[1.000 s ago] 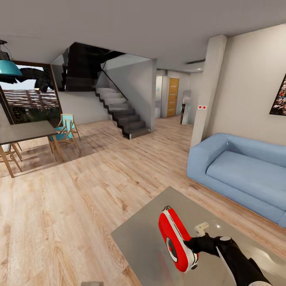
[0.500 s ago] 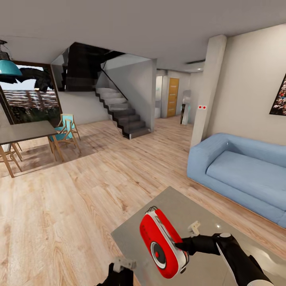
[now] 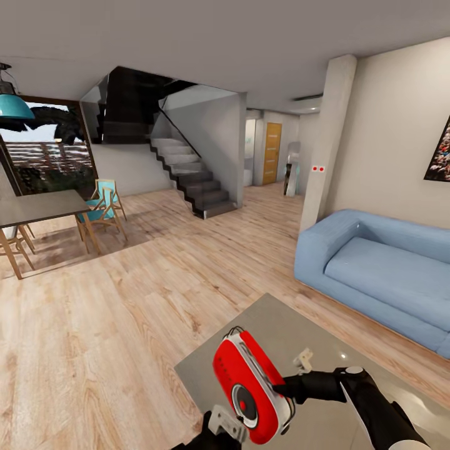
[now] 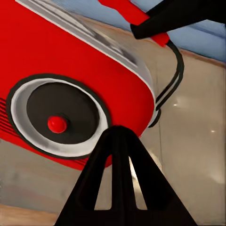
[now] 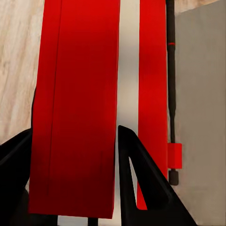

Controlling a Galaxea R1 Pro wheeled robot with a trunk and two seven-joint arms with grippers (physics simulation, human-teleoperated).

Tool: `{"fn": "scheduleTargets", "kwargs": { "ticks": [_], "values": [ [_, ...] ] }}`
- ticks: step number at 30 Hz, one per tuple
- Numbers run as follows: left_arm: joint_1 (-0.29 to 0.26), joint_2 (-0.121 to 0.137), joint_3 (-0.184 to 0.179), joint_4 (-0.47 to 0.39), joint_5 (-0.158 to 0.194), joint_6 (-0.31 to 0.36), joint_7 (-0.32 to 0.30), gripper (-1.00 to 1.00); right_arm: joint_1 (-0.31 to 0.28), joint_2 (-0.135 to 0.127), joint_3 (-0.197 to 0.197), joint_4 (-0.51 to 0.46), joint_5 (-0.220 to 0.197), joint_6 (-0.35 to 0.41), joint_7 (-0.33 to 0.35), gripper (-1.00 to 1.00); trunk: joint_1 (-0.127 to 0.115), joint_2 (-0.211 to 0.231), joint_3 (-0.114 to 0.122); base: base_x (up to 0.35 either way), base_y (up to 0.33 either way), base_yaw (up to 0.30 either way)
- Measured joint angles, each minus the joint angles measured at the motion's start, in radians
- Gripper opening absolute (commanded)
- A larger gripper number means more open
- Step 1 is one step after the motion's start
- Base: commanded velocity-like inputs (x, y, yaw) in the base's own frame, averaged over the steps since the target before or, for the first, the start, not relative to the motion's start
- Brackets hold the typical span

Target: Turn on the radio receiver that's on the table in the living room.

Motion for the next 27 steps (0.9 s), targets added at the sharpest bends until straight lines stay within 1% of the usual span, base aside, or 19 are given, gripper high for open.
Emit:
{"fn": "scheduleTargets", "kwargs": {
  "ticks": [2,5,13,14,17,25,27],
  "values": [
    [0.0,0.0,0.0,0.0,-0.018,0.0,-0.009,-1.0,0.0,0.0,0.0,0.0,-0.001,0.002,0.035,-1.0,0.0,0.0,0.0,0.0,0.0,0.0],
    [0.0,0.0,0.0,0.002,-0.028,0.0,-0.014,-1.0,0.0,0.0,0.0,0.0,0.001,0.002,0.068,-1.0,0.0,0.0,0.0,0.0,0.0,0.0],
    [0.0,0.0,0.001,0.005,-0.035,-0.001,-0.014,-1.0,0.0,0.0,0.001,0.001,0.002,0.002,0.081,-1.0,0.0,0.0,0.0,0.0,0.0,0.0],
    [0.0,0.0,0.006,0.006,-0.038,-0.002,-0.013,-1.0,0.0,0.0,0.003,0.0,0.001,0.005,0.1,-1.0,0.0,0.0,0.0,0.0,0.0,0.0],
    [0.0,0.0,0.009,0.007,-0.039,-0.003,-0.012,-1.0,0.0,0.0,0.002,0.0,0.002,0.003,0.116,-1.0,0.0,0.0,0.0,0.0,0.0,0.0],
    [0.0,0.0,0.011,0.008,-0.04,-0.003,-0.01,-1.0,0.0,0.0,0.004,0.0,0.003,0.003,0.123,-1.0,0.0,0.0,0.0,0.0,0.0,0.0],
    [0.0,0.0,0.021,0.01,-0.04,-0.003,-0.009,-1.0,0.0,0.0,0.004,0.0,0.003,0.003,0.123,-1.0,0.0,0.0,0.0,0.0,0.0,0.0]
  ]
}}
